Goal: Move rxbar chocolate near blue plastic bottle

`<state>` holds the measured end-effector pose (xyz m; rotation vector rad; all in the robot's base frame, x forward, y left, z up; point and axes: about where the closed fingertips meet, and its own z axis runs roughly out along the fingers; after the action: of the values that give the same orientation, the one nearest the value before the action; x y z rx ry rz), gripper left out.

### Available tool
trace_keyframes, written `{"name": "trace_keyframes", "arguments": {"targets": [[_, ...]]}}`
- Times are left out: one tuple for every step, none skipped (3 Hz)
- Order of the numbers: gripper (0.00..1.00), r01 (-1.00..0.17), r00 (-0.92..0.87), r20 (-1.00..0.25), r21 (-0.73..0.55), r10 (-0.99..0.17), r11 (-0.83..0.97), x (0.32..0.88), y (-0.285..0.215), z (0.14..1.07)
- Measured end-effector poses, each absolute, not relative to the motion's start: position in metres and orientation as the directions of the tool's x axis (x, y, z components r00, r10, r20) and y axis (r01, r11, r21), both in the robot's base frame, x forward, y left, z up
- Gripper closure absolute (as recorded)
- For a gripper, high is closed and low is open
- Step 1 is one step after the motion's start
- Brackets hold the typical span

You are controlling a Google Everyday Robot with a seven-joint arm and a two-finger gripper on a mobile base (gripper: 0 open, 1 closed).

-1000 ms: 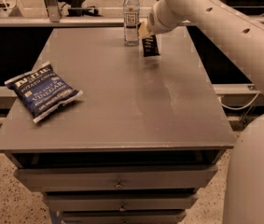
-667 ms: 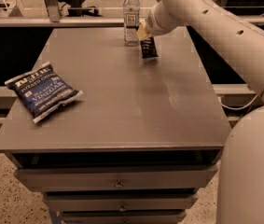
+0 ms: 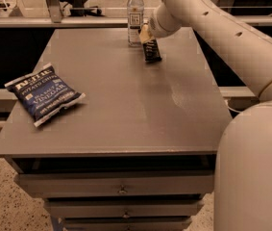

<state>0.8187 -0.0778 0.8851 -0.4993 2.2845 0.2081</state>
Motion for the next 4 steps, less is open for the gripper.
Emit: {"name": "trace_keyframes", "arguments": {"targets": [[0.36, -0.415, -0.629, -0.721, -0.004, -0.29, 0.91, 0.8207, -0.0769, 0.8809], [0.12, -0.412, -0.632, -0.719, -0.004, -0.289, 0.911, 0.8217, -0.0779, 0.8782], [0.0, -0.406, -0.635, -0.718, -0.004, -0.286, 0.914, 0.8213, -0.0804, 0.8766], [0.0, -0.407, -0.637, -0.722, 0.016, -0.271, 0.913, 0.818, -0.0863, 0.8788]]}}
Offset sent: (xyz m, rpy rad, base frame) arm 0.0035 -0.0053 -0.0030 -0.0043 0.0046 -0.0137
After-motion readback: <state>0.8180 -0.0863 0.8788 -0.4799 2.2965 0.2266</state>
